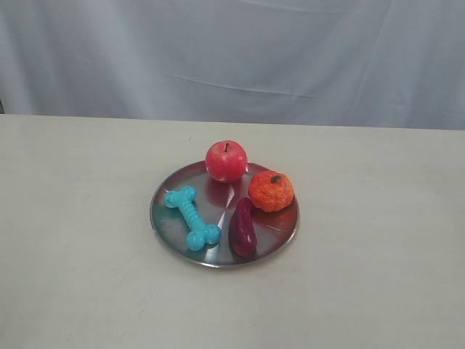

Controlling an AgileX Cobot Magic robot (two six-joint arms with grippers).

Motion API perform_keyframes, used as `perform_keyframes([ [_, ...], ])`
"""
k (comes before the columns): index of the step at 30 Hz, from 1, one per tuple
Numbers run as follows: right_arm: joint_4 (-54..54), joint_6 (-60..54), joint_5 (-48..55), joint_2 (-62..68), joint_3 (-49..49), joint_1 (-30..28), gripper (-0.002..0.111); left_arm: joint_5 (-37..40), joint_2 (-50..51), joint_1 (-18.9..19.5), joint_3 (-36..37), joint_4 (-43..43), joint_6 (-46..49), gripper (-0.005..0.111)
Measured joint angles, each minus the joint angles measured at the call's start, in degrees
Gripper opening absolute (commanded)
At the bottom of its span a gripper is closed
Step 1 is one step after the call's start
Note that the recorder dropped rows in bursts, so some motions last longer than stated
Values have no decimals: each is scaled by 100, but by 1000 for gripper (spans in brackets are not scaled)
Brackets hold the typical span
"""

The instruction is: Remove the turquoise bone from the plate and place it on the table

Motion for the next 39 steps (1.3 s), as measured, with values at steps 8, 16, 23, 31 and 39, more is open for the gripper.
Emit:
perform_keyframes([
  [8, 444, -2223, 3953, 4853, -4408, 2256, 0, 0, 0, 0, 0, 0, 0, 0],
  [16, 1864, -3831, 5391, 8133, -6792, 2336, 5, 0, 0, 0, 0, 0, 0, 0],
  [23, 2178, -4381, 5486, 9555, -7044, 2336, 58, 0, 0, 0, 0, 0, 0, 0],
  [31, 2292, -4707, 5049, 10593, -7044, 2509, 56, 0, 0, 0, 0, 0, 0, 0],
  [39, 2292, -4878, 4311, 11082, -7058, 2757, 56, 0, 0, 0, 0, 0, 0, 0],
])
